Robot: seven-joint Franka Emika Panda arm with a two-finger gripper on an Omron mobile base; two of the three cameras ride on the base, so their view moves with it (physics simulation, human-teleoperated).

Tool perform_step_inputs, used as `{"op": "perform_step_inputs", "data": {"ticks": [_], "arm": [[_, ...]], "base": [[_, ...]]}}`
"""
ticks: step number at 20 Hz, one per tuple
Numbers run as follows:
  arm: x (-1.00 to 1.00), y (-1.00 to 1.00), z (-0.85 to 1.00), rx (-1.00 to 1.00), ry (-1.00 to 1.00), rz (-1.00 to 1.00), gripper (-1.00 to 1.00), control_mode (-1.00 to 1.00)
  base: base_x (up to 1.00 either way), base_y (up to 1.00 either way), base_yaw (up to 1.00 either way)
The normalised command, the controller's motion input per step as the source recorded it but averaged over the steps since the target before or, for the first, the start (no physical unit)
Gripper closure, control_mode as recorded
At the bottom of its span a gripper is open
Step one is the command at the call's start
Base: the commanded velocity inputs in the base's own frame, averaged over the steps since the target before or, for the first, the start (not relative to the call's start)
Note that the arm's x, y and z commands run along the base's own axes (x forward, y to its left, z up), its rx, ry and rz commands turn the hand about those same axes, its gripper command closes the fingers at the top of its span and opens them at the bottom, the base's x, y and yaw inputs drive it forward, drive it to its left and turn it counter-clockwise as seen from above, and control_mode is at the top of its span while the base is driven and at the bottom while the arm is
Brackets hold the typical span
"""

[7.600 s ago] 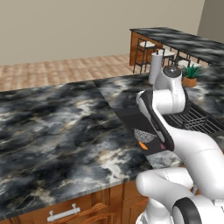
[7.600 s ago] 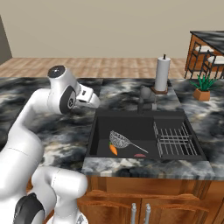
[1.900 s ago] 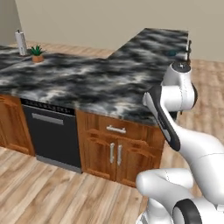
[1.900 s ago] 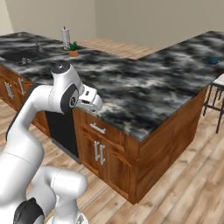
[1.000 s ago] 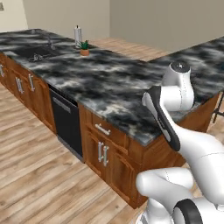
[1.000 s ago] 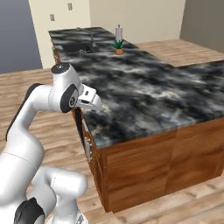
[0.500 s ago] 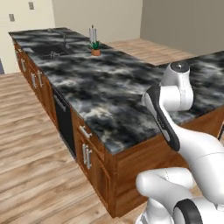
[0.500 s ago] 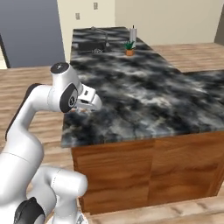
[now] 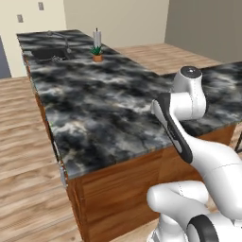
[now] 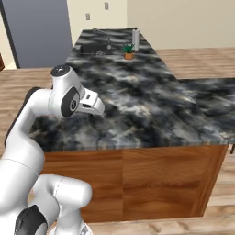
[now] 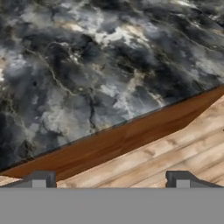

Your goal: Pick the teapot and strainer and place them in the sink. Then turn on the water.

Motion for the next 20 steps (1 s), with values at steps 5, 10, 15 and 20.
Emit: {"op": "perform_step_inputs", "data": {"ticks": [5, 10, 15, 20], "arm": [[0.0, 0.0, 0.0, 0.0, 0.0, 0.0, -1.0, 1.0], [0.0, 0.0, 0.0, 0.0, 0.0, 0.0, -1.0, 1.0], [0.0, 0.0, 0.0, 0.0, 0.0, 0.0, -1.0, 1.0], [0.0, 0.0, 0.0, 0.0, 0.0, 0.0, -1.0, 1.0]], "base": [[-0.12, -1.0, 0.06], [-0.12, -1.0, 0.07], [-0.06, -1.0, 0.07], [0.0, -1.0, 0.07]]}}
